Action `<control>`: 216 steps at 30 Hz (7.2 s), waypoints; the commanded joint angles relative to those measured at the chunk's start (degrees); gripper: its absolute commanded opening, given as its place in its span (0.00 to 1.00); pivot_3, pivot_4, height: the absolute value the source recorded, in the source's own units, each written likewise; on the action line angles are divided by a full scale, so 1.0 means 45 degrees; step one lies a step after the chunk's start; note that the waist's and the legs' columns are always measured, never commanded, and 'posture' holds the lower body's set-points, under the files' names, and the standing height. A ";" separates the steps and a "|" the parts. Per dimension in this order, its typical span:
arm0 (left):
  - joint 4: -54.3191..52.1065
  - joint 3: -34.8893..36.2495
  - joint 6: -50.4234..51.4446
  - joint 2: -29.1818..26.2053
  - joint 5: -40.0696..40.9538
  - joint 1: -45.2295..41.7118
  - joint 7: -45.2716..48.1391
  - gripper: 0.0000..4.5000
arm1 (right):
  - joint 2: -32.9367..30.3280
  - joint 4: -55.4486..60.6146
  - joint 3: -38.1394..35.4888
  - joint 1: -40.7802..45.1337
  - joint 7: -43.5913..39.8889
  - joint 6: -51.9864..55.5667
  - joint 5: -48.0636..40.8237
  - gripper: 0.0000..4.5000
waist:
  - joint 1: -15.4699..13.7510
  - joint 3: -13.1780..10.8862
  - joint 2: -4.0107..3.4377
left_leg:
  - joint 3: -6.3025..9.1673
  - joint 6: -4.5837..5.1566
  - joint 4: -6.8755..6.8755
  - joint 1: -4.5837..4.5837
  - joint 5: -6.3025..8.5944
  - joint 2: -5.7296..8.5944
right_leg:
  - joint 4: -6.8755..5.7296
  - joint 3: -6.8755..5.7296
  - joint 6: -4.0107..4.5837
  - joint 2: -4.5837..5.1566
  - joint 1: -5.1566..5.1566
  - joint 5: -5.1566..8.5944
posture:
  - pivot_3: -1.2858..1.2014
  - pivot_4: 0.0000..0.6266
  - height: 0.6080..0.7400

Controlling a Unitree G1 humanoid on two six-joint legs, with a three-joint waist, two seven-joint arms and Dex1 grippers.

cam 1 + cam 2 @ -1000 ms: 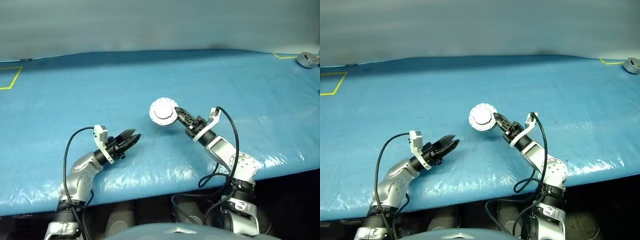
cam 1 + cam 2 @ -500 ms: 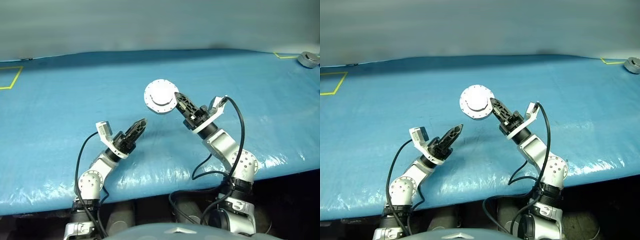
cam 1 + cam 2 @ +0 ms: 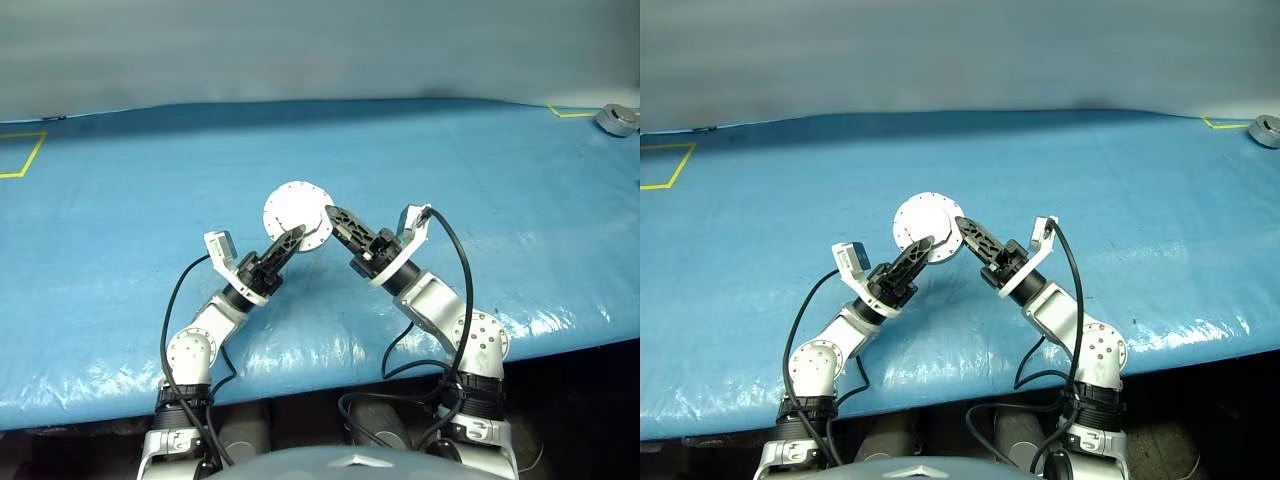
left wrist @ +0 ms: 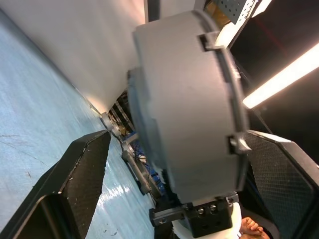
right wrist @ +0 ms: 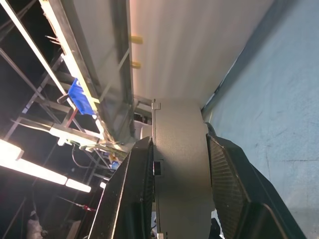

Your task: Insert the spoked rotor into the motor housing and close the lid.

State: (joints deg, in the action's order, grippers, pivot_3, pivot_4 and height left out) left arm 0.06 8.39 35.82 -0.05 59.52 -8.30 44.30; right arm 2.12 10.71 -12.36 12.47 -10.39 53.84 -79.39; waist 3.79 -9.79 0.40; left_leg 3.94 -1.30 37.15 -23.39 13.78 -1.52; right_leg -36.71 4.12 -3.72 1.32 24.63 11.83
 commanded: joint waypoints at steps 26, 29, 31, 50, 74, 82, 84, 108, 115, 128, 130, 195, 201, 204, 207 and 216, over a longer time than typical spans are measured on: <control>0.0297 0.0224 -0.0860 0.0877 -0.0997 -0.0248 -0.0636 0.58 | -0.0139 -0.0437 0.0760 0.0156 -0.0306 -0.3121 0.3889 0.79 | -0.0043 0.0000 0.0001 | 0.0004 -0.0001 0.0026 -0.0007 -0.0001 0.0007 | -0.0003 0.0002 -0.0052 0.0000 -0.0005 -0.0031 | 0.52 0.24 1.00; 0.0277 0.0312 -0.0961 0.1029 -0.0975 -0.0208 -0.0702 0.58 | -0.0213 -0.0525 0.0769 0.0192 -0.0455 -0.4141 0.5088 0.79 | -0.0043 0.0000 0.0001 | 0.0003 -0.0001 0.0026 -0.0007 -0.0001 0.0007 | 0.0000 0.0003 -0.0062 0.0000 -0.0005 -0.0036 | 0.52 0.24 1.00; 0.0272 0.0506 -0.1296 0.1183 -0.1034 -0.0220 -0.0912 0.58 | -0.0379 -0.0556 0.0695 0.0203 -0.0652 -0.4237 0.5249 0.79 | -0.0041 0.0000 0.0001 | 0.0002 -0.0001 0.0026 -0.0007 -0.0001 0.0007 | 0.0001 0.0004 -0.0063 0.0000 -0.0005 -0.0037 | 0.52 0.24 1.00; 0.6151 0.5369 -0.7649 0.0262 -0.3065 -0.4727 -0.8012 0.58 | -0.2455 -0.0041 0.2403 -0.0793 -0.2611 -0.4685 0.8823 0.79 | -0.0164 -0.0020 0.0054 | 0.0009 -0.0008 0.0061 -0.0021 -0.0005 0.0027 | 0.0023 0.0009 -0.0110 0.0010 -0.0023 -0.0071 | 0.52 0.24 1.00; 0.3329 0.6121 -1.0765 -0.1504 -0.4996 -0.3472 -0.9970 0.99 | -0.1900 -0.0414 0.2303 -0.0171 -0.2391 -0.4742 0.9351 0.79 | -0.0196 -0.0016 0.0063 | -0.0001 -0.0017 0.0041 0.0162 -0.0010 0.0023 | 0.0006 0.0024 -0.0103 0.0009 -0.0178 -0.0066 | 0.52 0.24 1.00; -0.0198 0.0942 -0.8898 -0.2906 -0.5532 -0.1155 -0.2601 0.99 | -0.2021 -0.0930 0.2310 -0.0293 -0.2730 -0.7897 1.1514 0.79 | -0.0329 -0.0012 0.0064 | -0.0014 -0.0027 0.0029 0.0149 -0.0012 0.0030 | 0.0071 0.0025 -0.0111 0.0022 -0.0188 -0.0071 | 0.52 0.24 1.00; -0.0576 -0.0700 -0.8328 -0.3807 -0.6360 -0.0576 -0.1117 0.99 | -0.2246 -0.1103 0.2101 -0.0357 -0.3114 -0.8506 1.1660 0.79 | -0.0269 -0.0009 0.0058 | -0.0025 -0.0026 0.0013 0.0157 -0.0012 0.0029 | 0.0078 0.0035 -0.0102 0.0021 -0.0189 -0.0066 | 0.52 0.24 1.00; 0.1152 -0.3155 -0.9717 -0.5154 -0.9540 -0.0066 0.1881 1.00 | -0.5072 -0.1595 0.3055 -0.1003 -0.6117 -1.0034 1.3989 0.99 | -0.0094 -0.0014 0.0048 | -0.0045 -0.0020 0.0002 0.0187 -0.0010 0.0007 | 0.0016 0.0043 -0.0004 0.0013 -0.0168 -0.0006 | 0.52 0.24 1.00; 0.1368 -0.3104 -0.9956 -0.4928 -0.9636 -0.0135 0.1736 1.00 | -0.4959 -0.1561 0.3098 -0.0999 -0.5610 -1.0086 1.4547 0.99 | -0.0105 -0.0014 0.0048 | -0.0045 -0.0020 0.0007 0.0189 -0.0010 0.0008 | 0.0004 0.0044 -0.0004 0.0013 -0.0167 -0.0006 | 0.52 0.24 1.00; 0.1370 -0.3062 -1.0078 -0.4789 -0.9667 0.0017 0.1568 1.00 | -0.4878 -0.1595 0.3191 -0.1038 -0.5469 -1.0298 1.4825 0.99 | -0.0110 -0.0014 0.0048 | -0.0045 -0.0020 0.0007 0.0192 -0.0010 0.0009 | 0.0000 0.0045 -0.0004 0.0012 -0.0168 -0.0006 | 0.52 0.24 1.00; 0.1348 -0.3047 -1.0094 -0.4781 -0.9671 -0.0043 0.1528 1.00 | -0.4888 -0.1676 0.3113 -0.0995 -0.5490 -1.0389 1.4795 0.99 | -0.0123 -0.0014 0.0048 | -0.0045 -0.0020 0.0008 0.0192 -0.0010 0.0009 | -0.0001 0.0044 -0.0004 0.0012 -0.0168 -0.0006 | 0.52 0.24 1.00; 0.1576 -0.2544 -1.0531 -0.4378 -0.9857 -0.0488 0.0570 1.00 | -0.4404 -0.3165 0.3400 -0.0538 -0.5317 -1.1702 1.5335 0.99 | -0.0348 -0.0012 0.0048 | -0.0042 -0.0021 0.0041 0.0194 -0.0011 0.0011 | -0.0016 0.0042 -0.0007 0.0012 -0.0181 -0.0008 | 0.52 0.24 1.00; 0.1547 -0.2508 -1.0657 -0.4266 -0.9990 -0.0118 0.0276 1.00 | -0.4336 -0.2950 0.3418 -0.0594 -0.5305 -1.1736 1.5353 0.99 | -0.0336 -0.0012 0.0047 | -0.0041 -0.0020 0.0031 0.0194 -0.0010 0.0010 | -0.0017 0.0041 -0.0007 0.0012 -0.0177 -0.0008 | 0.52 0.24 1.00; 0.1561 -0.2451 -1.0708 -0.4219 -0.9977 -0.0263 0.0221 1.00 | -0.4398 -0.2924 0.3170 -0.0703 -0.5344 -1.1747 1.5152 0.99 | -0.0363 -0.0012 0.0048 | -0.0040 -0.0021 0.0029 0.0190 -0.0010 0.0011 | -0.0015 0.0040 -0.0007 0.0013 -0.0175 -0.0008 | 0.52 0.24 1.00; 0.1547 -0.2203 -1.0733 -0.4431 -0.9968 -0.0296 0.0166 1.00 | -0.4395 -0.3153 0.3236 -0.0462 -0.5175 -1.1692 1.5388 0.99 | -0.0360 -0.0012 0.0047 | -0.0041 -0.0021 0.0036 0.0193 -0.0011 0.0011 | -0.0016 0.0040 -0.0007 0.0013 -0.0178 -0.0009 | 0.52 0.24 1.00; 0.1600 -0.2358 -1.0878 -0.4178 -1.0074 -0.0100 0.0043 1.00 | -0.4066 -0.3019 0.3157 -0.0417 -0.4754 -1.1838 1.5337 0.99 | -0.0362 -0.0012 0.0047 | -0.0042 -0.0021 0.0032 0.0189 -0.0010 0.0010 | -0.0018 0.0041 -0.0007 0.0012 -0.0173 -0.0009 | 0.52 0.24 1.00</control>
State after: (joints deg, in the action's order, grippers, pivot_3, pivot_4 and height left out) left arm 8.00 -2.48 -11.72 -19.03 14.30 -7.48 45.00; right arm -16.11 -4.37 3.20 10.44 -32.22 1.76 -9.56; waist 2.16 -9.84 0.61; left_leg 3.76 -1.40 37.30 -22.53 13.73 -1.47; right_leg -36.80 4.30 -3.76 1.38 23.84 11.79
